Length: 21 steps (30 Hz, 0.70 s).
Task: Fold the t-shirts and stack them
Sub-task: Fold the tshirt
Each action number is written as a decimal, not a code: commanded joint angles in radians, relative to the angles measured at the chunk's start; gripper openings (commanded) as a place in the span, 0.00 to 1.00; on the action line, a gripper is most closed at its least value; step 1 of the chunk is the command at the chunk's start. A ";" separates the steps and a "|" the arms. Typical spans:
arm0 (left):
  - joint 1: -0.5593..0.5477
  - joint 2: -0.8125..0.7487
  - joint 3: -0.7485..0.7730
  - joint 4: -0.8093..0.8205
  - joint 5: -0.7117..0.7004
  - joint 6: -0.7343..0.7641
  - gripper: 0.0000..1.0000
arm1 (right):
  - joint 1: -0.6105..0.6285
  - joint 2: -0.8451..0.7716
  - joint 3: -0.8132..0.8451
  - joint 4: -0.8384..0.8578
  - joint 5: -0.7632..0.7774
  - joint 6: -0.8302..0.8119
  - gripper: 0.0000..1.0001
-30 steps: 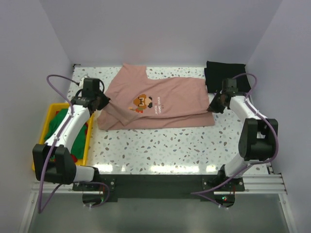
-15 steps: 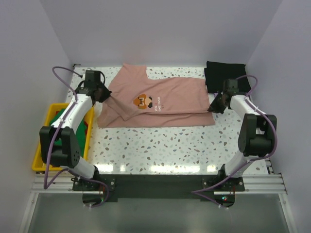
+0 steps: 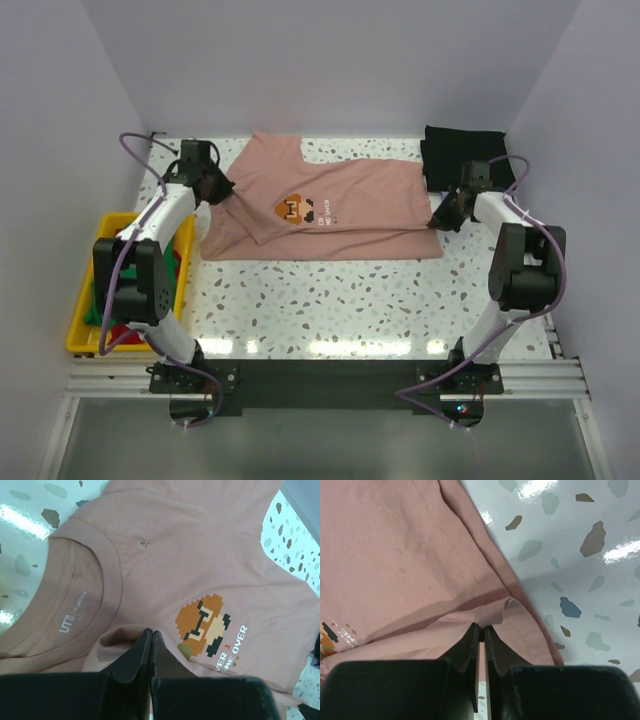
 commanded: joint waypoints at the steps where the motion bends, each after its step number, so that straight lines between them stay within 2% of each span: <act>1: 0.019 0.017 0.065 0.059 0.017 0.015 0.00 | -0.010 0.013 0.045 0.031 -0.021 0.011 0.00; 11: 0.030 0.048 0.079 0.064 0.017 0.021 0.00 | -0.015 0.047 0.077 0.040 -0.043 0.020 0.00; 14: 0.034 0.056 0.067 0.084 0.044 0.026 0.00 | -0.018 0.058 0.084 0.046 -0.047 0.017 0.05; 18: 0.054 0.059 0.044 0.149 0.085 0.034 0.00 | -0.024 0.058 0.106 0.051 -0.061 0.008 0.23; 20: 0.063 0.062 0.033 0.185 0.121 0.038 0.13 | -0.024 0.049 0.128 0.037 -0.058 -0.003 0.32; 21: 0.064 0.064 0.035 0.215 0.141 0.049 0.21 | -0.024 0.046 0.134 0.028 -0.057 -0.007 0.41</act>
